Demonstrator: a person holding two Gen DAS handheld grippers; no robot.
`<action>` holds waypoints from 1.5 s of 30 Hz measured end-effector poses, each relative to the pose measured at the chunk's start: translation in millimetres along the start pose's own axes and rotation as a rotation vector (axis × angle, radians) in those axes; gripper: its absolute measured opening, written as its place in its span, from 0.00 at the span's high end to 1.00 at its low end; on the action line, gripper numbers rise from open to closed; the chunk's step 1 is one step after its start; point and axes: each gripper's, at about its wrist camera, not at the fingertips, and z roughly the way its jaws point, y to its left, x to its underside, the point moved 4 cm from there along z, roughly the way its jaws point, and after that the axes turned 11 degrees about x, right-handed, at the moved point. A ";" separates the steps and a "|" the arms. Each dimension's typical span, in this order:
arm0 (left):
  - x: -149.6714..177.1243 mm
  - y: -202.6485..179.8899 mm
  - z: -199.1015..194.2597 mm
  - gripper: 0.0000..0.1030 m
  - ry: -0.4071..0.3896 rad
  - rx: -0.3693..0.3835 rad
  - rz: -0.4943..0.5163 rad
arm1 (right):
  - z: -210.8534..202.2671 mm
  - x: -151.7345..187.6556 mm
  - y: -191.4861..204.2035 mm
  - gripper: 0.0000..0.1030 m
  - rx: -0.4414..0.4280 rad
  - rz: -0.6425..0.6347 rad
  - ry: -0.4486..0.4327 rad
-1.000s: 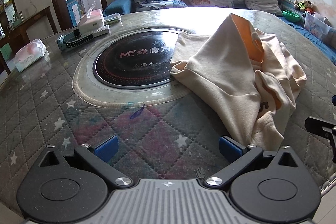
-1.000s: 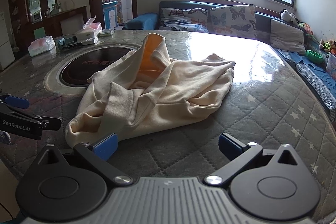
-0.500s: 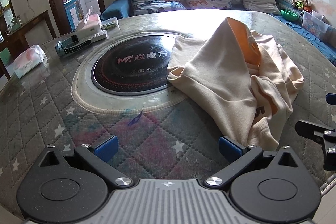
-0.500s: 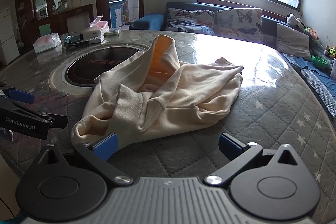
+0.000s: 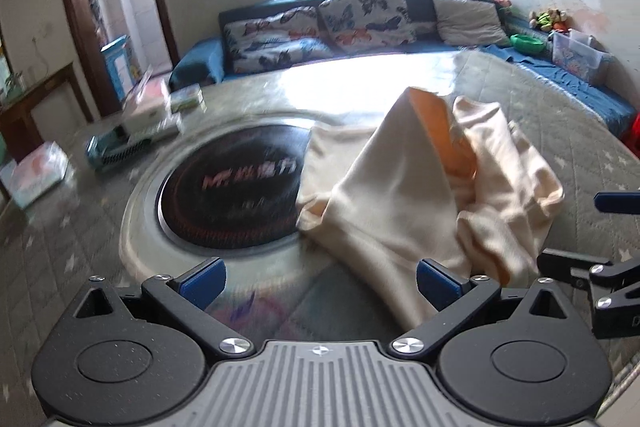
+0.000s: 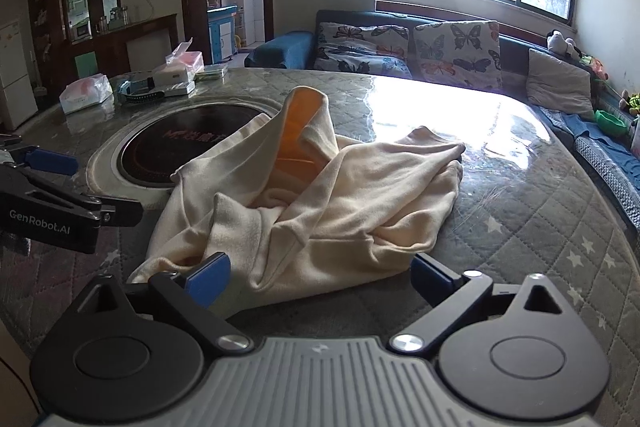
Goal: Fold clothes
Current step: 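Grasp the sweatshirt edge with the left gripper while the right gripper grasps another edge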
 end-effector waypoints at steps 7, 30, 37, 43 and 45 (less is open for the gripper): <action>-41.0 -9.3 23.8 0.18 -0.052 0.069 0.051 | 11.3 -16.2 -14.4 0.15 -0.007 0.050 -0.003; -99.1 -13.2 128.9 0.95 -0.008 0.264 0.069 | 98.8 -85.2 -67.5 0.56 0.008 0.170 0.061; -88.0 22.2 84.6 0.96 -0.118 0.166 -0.007 | 137.6 -100.8 -41.9 0.59 -0.006 0.129 0.098; -72.3 71.1 31.5 0.96 -0.206 0.081 -0.128 | 155.3 -95.5 -20.0 0.60 0.026 0.066 0.137; -64.0 87.7 12.4 0.96 -0.226 0.059 -0.170 | 159.0 -91.9 -15.6 0.62 0.049 0.044 0.146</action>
